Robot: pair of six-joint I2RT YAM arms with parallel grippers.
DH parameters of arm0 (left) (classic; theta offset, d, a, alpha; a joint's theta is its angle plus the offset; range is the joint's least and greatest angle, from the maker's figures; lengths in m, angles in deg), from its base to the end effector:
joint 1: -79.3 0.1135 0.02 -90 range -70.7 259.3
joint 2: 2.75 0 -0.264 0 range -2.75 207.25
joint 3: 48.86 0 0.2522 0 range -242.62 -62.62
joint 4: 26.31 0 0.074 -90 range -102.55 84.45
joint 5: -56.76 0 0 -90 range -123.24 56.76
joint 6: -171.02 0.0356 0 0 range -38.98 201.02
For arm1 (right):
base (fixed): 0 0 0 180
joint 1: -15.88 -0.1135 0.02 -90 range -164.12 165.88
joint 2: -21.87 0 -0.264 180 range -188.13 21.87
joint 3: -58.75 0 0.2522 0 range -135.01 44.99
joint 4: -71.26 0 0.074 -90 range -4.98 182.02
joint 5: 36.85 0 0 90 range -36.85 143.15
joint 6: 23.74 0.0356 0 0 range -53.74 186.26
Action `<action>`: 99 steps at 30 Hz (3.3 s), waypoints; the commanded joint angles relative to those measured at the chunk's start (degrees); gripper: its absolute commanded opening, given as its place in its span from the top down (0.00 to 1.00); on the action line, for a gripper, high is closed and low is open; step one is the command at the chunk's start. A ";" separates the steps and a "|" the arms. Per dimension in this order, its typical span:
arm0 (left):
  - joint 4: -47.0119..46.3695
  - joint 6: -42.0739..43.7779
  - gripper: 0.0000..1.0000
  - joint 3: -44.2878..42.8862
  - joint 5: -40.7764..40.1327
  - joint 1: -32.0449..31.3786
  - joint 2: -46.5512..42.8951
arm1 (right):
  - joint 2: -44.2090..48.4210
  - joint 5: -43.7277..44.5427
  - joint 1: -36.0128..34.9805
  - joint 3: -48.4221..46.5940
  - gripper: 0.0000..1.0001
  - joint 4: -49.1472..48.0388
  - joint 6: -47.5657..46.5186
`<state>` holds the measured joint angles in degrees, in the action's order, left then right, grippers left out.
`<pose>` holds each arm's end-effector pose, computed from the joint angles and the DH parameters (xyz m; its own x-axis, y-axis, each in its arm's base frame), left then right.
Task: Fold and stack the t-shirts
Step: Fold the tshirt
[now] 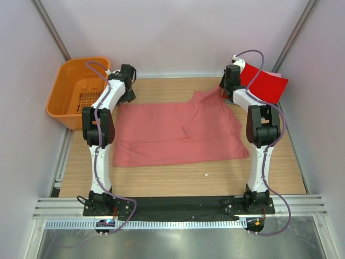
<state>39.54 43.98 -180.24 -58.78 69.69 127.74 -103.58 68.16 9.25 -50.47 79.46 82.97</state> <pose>0.4842 -0.0664 0.2220 -0.6954 -0.4335 -0.5731 -0.5615 0.8255 0.0568 0.5116 0.0502 0.2132 -0.3582 0.2380 -0.9028 0.2356 0.9587 0.1592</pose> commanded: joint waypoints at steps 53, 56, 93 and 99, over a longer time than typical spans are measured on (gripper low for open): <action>-3.40 1.26 0.37 1.70 -4.52 2.92 -1.47 | 1.52 -4.46 0.31 -2.89 0.99 -0.50 3.07; -3.75 1.35 0.37 1.61 -4.34 3.19 -1.56 | 1.52 -4.37 0.31 -2.98 0.99 -0.50 3.07; -10.78 0.47 0.38 0.55 2.86 4.25 3.10 | 1.17 -6.65 0.57 -2.80 0.99 -0.68 3.68; -8.42 -0.75 0.38 -3.40 2.07 3.63 6.87 | 1.17 -7.01 0.74 -2.63 0.99 -0.68 3.77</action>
<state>30.30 43.94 -181.55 -55.59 72.40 132.42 -103.60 61.49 9.64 -51.22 80.50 86.14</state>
